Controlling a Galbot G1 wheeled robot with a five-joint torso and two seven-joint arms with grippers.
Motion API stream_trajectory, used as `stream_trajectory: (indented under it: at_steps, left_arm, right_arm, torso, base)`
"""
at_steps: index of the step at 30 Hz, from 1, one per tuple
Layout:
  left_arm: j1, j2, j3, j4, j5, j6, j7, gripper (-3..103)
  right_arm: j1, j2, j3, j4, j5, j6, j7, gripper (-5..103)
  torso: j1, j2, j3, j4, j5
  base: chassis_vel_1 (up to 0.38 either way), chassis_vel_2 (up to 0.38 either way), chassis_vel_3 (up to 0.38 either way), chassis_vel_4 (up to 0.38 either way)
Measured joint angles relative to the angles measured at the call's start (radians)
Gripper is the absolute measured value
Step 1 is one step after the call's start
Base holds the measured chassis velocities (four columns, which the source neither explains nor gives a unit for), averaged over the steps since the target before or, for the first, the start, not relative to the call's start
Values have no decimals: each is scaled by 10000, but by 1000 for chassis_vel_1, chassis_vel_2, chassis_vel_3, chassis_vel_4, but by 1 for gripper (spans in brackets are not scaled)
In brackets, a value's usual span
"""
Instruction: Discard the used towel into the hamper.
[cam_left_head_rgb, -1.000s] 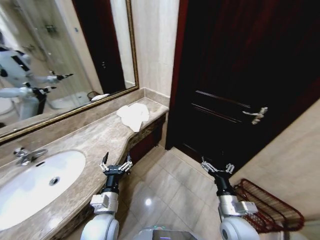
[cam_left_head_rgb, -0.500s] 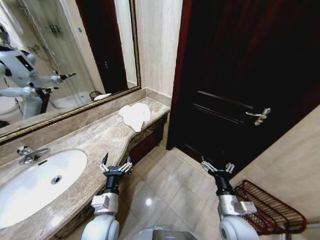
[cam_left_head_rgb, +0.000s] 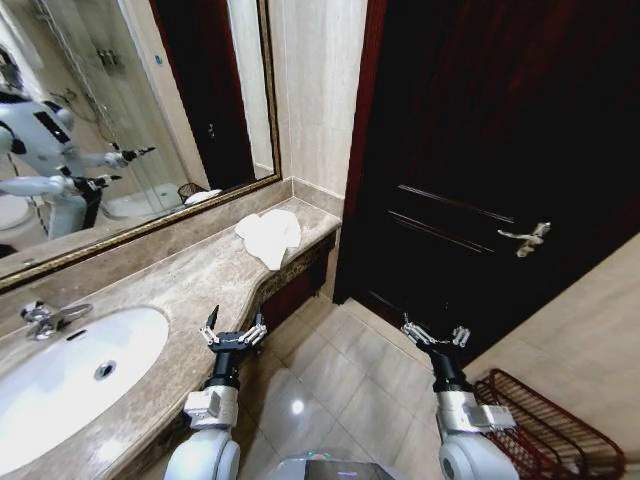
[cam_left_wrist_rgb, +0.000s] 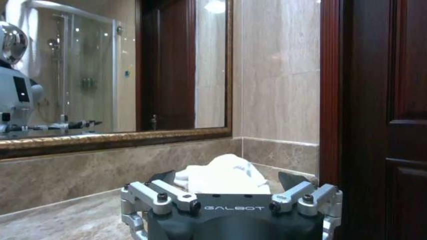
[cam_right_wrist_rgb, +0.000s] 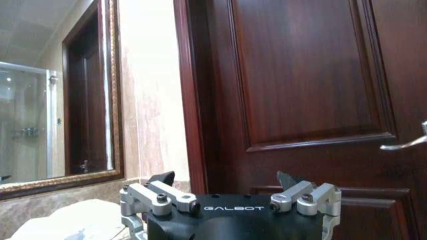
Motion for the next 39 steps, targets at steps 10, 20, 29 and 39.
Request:
stream_trajectory:
  at_steps: [10, 20, 29, 39]
  left_arm:
    - [5, 1, -146, -86, -183, -111, -49, 100]
    - [13, 0, -115, -43, -202, -137, -52, 100]
    - [-22, 0, -102, 18, -199, -121, -45, 100]
    - [-59, 0, -162, 180, -314, -78, -48, 100]
  right_arm:
    - [-51, 77, -10, -41, -1, 131, -27, 100]
    - [-87, 106, -8, -120, 5, 205, -58, 100]
    - [-76, 69, 37, -220, 70, 247, -54, 100]
    - [-40, 96, -2, -299, 69, 240, -58, 100]
  torso:
    - [-3, 1, -1, 0, 1]
    - [-2, 1, -1, 1, -1]
    - [-3, 1, -1, 1, 1]
    - [-1, 0, 0, 1, 0]
  base:
    - [-69, 73, 67, -67]
    - [-105, 98, 102, -98]
    - [-104, 104, 105, -106]
    - [-121, 125, 130, -115]
